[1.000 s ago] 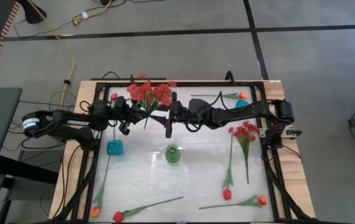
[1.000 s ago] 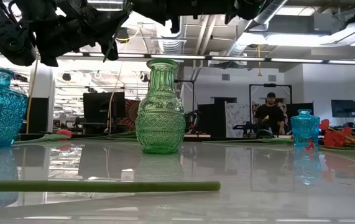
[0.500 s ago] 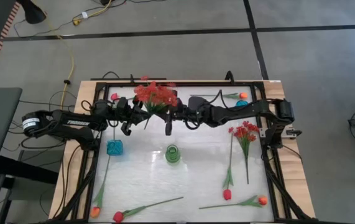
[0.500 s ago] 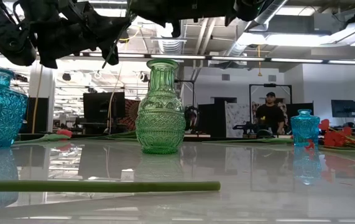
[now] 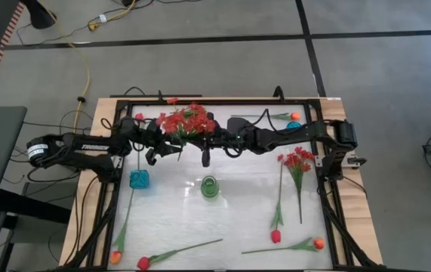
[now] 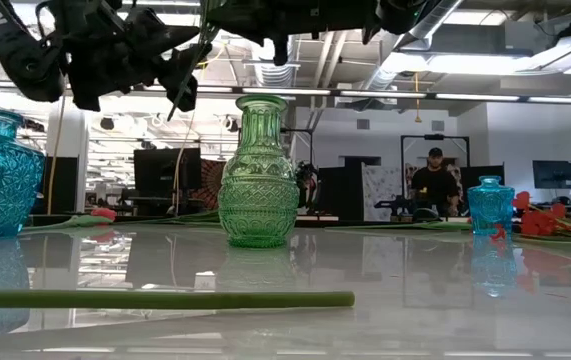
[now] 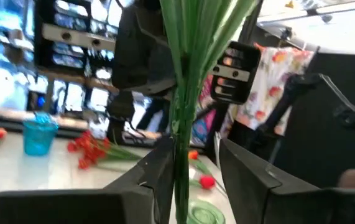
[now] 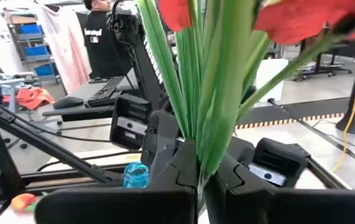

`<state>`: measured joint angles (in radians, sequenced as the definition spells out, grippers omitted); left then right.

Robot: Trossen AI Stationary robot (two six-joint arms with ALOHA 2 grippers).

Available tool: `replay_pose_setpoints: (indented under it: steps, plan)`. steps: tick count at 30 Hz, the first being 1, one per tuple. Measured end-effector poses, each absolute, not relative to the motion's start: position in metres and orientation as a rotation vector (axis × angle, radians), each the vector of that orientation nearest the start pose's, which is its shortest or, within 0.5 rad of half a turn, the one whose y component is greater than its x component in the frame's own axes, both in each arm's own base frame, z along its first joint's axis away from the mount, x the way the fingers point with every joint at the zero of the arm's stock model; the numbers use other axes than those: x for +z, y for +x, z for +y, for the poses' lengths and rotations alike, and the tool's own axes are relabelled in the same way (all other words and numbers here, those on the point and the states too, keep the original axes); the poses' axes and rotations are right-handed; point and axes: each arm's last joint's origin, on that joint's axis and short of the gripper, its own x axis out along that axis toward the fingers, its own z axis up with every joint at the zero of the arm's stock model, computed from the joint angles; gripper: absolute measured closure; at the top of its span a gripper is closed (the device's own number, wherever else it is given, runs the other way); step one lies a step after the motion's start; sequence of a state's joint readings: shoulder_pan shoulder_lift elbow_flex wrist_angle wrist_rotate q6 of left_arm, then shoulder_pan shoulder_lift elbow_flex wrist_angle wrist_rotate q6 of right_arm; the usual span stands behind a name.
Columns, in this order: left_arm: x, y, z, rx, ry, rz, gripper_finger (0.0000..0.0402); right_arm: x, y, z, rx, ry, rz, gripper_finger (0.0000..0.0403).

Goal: Sort flowers into vase by color
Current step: Put the bottom red flowers into the left blue vase

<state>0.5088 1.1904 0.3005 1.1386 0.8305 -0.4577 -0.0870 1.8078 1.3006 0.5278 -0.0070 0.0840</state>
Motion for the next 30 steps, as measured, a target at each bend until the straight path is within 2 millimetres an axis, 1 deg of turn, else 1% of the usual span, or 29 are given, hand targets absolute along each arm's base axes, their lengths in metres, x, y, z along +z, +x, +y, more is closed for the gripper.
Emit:
replay_pose_setpoints:
  steps: [6,9,13,16,20,23,27,30]
  plan:
    - [0.224,0.201,0.086,-0.402,-0.304,-0.036,0.0290,0.295,0.420,-0.037,-0.063,0.104,-0.023,0.0367]
    - [0.231,0.202,0.089,-0.408,-0.296,0.001,0.0290,0.294,0.420,-0.037,-0.063,0.105,-0.007,0.0368]
    - [0.242,0.190,0.091,-0.313,-0.231,0.071,0.0290,0.293,0.420,-0.037,-0.064,0.106,0.004,0.0371]
    - [0.247,0.179,0.087,-0.212,-0.153,0.126,0.0290,0.293,0.420,-0.038,-0.066,0.105,0.005,0.0369]
    - [0.253,0.170,0.080,-0.157,-0.102,0.118,0.0290,0.293,0.420,-0.041,-0.073,0.105,0.003,0.0370]
    - [0.251,0.171,0.078,-0.140,-0.092,0.135,0.0290,0.294,0.420,-0.042,-0.074,0.106,0.000,0.0370]
    - [0.244,0.180,0.077,-0.132,-0.090,0.169,0.0290,0.297,0.421,-0.042,-0.073,0.113,-0.007,0.0370]
    - [0.242,0.186,0.077,-0.147,-0.089,0.156,0.0290,0.301,0.421,-0.041,-0.071,0.113,-0.007,0.0370]
